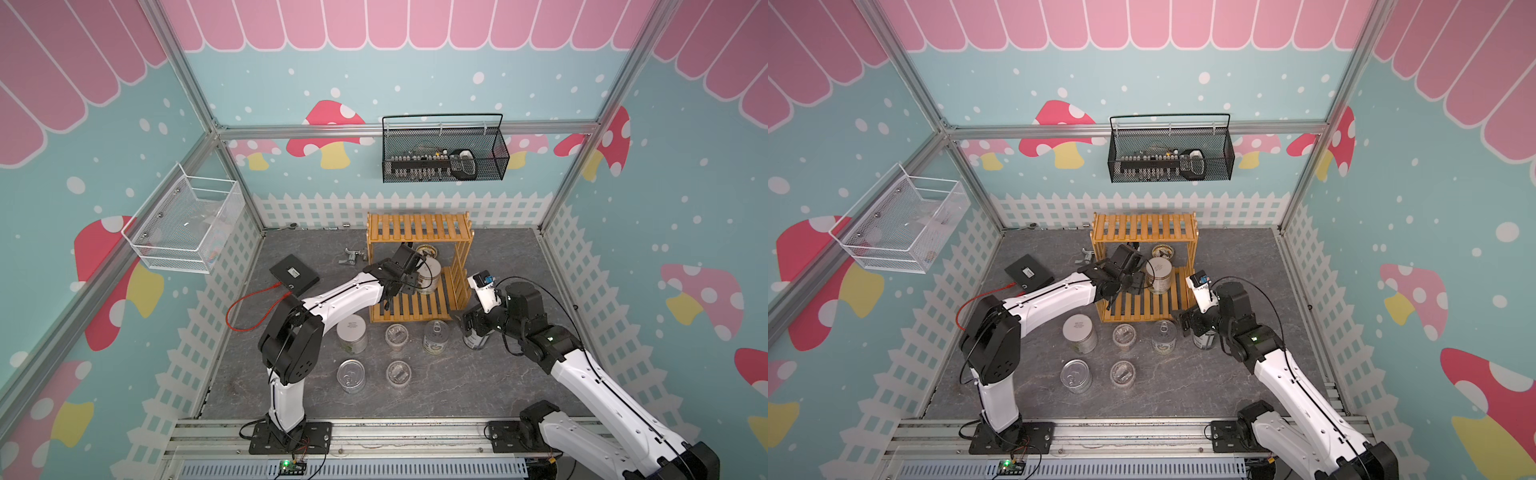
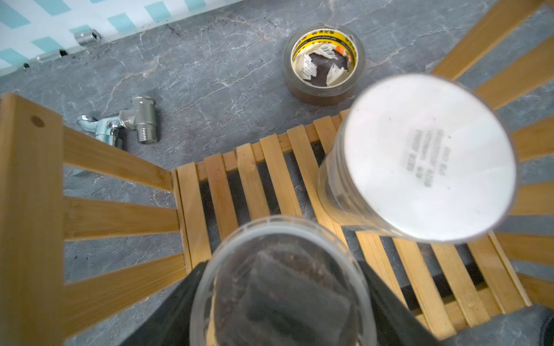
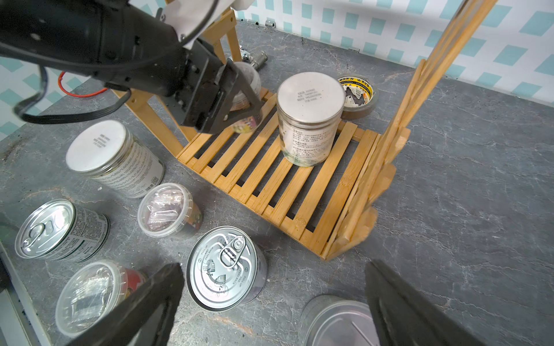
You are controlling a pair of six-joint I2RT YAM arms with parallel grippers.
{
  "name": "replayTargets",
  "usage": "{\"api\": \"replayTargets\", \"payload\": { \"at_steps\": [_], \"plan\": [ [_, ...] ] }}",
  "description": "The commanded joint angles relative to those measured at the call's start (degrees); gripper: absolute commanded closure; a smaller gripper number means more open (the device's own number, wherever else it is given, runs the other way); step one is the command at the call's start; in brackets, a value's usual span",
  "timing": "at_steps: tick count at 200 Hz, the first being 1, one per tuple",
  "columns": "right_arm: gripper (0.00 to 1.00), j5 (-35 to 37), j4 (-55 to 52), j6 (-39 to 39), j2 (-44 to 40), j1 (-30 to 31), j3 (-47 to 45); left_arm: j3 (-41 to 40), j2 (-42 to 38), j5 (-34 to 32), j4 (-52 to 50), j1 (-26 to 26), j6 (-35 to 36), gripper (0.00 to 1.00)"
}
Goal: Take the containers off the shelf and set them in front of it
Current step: 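Pick up a container from the shelf.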
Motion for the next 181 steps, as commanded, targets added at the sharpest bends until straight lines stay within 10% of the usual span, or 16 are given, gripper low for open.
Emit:
{"api": "replayTargets", "payload": {
  "at_steps": [1,181],
  "plan": [
    [0.01,1.00,0.32,0.98,-0.70,-0.31,-0.05,-1.12,-5.57,-1.49,0.15,-0.96,0.37,0.31],
    [0.01,-0.14,1.47,3.10,0.39,-0.31,-0.23,-9.58,-12.50,3.30,0.48,-3.88,3.24,0.30]
  ]
}}
